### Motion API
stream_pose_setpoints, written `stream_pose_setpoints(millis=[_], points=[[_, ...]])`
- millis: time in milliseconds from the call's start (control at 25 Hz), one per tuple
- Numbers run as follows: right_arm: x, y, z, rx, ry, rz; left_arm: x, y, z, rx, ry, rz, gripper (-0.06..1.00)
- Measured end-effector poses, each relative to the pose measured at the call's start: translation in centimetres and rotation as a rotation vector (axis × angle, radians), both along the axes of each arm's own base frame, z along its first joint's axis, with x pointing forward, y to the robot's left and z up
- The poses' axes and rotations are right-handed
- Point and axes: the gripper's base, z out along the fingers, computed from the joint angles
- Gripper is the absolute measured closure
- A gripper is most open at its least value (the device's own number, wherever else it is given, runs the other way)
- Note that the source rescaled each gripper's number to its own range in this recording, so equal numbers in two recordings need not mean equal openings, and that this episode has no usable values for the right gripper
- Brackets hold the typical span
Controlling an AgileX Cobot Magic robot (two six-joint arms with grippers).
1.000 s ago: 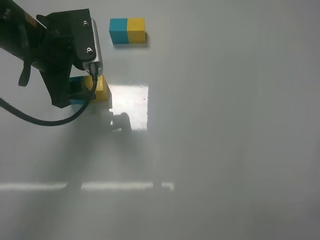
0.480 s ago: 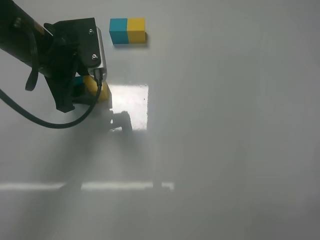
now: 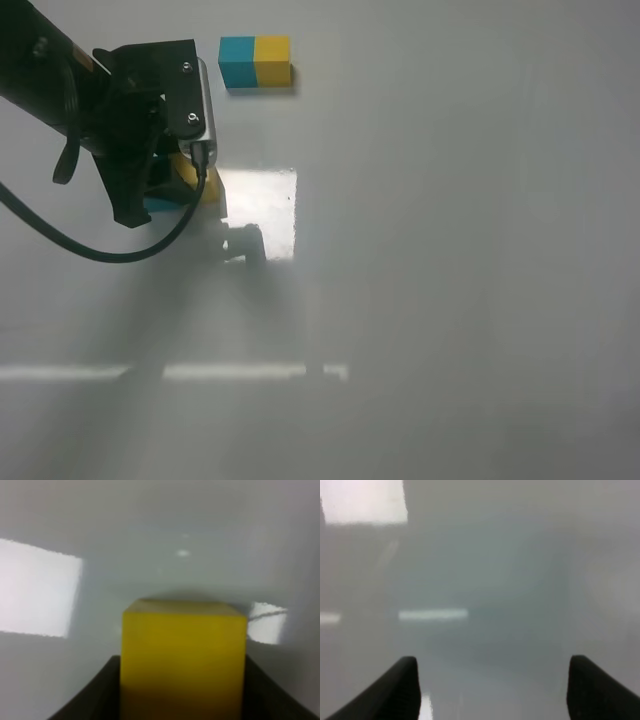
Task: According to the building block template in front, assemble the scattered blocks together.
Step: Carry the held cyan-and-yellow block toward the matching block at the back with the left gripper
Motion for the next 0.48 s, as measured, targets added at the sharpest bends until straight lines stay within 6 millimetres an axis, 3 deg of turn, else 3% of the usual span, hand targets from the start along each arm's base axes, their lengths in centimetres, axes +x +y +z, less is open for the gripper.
stream_pose_setpoints(millis=[320,480], points=[[0.0,0.0,0.0,0.0,0.0,0.0,-2.9,-4.1,4.3,-0.031,-0.095,-0.152,0.94],[0.0,0.0,0.0,0.0,0.0,0.0,-2.8,-4.8,4.7,0.003,-0.092,-0.167,0.94]])
